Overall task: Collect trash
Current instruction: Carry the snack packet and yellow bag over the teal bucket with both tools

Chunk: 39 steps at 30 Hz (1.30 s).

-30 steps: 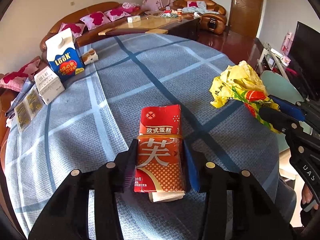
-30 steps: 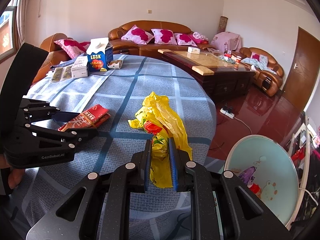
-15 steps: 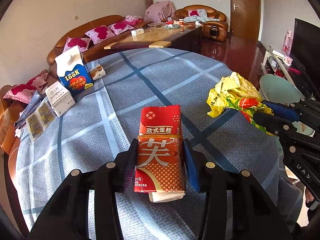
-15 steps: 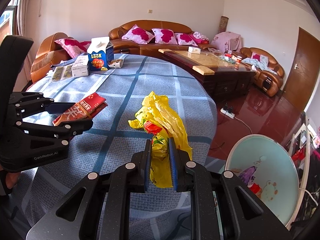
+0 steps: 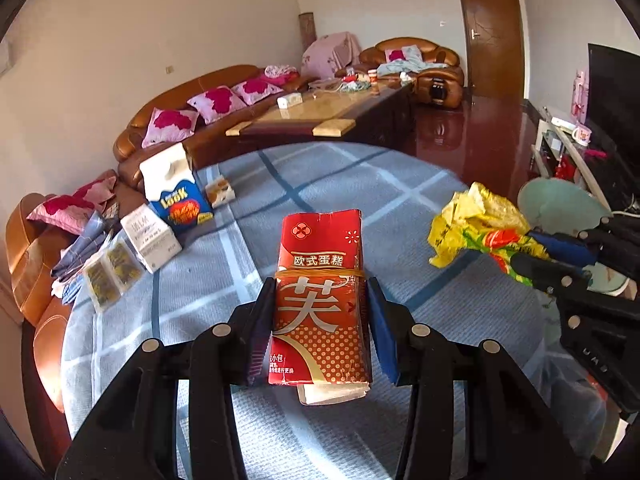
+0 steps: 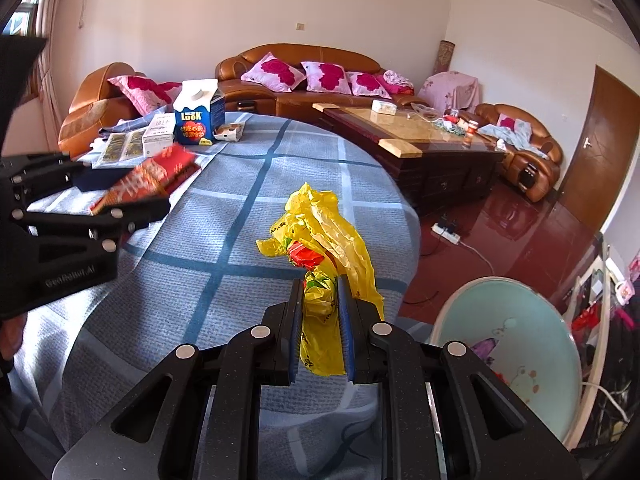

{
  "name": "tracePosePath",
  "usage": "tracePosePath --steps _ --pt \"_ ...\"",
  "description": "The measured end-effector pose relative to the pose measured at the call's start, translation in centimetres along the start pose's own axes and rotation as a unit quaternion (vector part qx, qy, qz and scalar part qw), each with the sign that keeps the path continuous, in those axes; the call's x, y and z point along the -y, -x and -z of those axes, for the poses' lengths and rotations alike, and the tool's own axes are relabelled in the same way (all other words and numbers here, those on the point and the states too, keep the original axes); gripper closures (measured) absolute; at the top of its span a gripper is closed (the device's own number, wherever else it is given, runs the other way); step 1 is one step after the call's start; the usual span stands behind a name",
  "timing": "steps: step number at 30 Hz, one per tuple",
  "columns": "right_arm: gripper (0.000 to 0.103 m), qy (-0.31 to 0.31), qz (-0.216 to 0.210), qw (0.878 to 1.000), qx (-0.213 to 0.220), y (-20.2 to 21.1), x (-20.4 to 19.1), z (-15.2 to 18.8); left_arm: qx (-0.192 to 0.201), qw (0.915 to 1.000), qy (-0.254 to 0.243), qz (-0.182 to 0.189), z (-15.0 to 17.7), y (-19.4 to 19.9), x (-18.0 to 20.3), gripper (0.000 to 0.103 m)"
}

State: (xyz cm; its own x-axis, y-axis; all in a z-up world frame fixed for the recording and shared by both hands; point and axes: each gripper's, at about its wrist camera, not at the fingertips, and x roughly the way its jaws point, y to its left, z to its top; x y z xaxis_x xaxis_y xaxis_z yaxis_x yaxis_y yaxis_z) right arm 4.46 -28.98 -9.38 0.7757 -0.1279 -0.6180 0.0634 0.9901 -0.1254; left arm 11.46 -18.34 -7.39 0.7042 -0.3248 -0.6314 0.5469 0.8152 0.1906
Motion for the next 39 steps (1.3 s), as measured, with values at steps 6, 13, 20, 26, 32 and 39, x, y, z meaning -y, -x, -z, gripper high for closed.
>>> tracePosePath --steps 6,13,20,26,32,39 --pt "0.086 -0.008 0.031 0.999 0.007 1.5 2.3 0.0 0.018 0.9995 -0.026 0.008 -2.4 0.6 2.5 0.059" --pt "0.086 -0.023 0.052 0.998 0.015 2.9 4.7 0.1 0.033 0.998 -0.05 0.02 -3.8 1.3 5.1 0.059" --pt "0.086 -0.023 0.057 0.998 0.023 3.8 4.9 -0.1 0.043 0.9971 -0.061 0.016 -4.1 2.3 6.3 0.059" --pt "0.086 -0.019 0.06 0.998 0.029 4.3 4.5 0.0 0.047 0.9966 -0.067 0.01 -4.2 2.7 6.4 0.059" --pt "0.086 -0.016 0.071 0.997 0.028 4.6 4.8 0.1 0.049 0.9957 -0.078 0.008 -4.1 2.9 6.9 0.059" --pt "0.086 -0.021 0.084 0.996 0.024 4.7 5.4 0.1 0.047 0.9953 -0.084 0.012 -4.4 2.8 7.5 0.059"
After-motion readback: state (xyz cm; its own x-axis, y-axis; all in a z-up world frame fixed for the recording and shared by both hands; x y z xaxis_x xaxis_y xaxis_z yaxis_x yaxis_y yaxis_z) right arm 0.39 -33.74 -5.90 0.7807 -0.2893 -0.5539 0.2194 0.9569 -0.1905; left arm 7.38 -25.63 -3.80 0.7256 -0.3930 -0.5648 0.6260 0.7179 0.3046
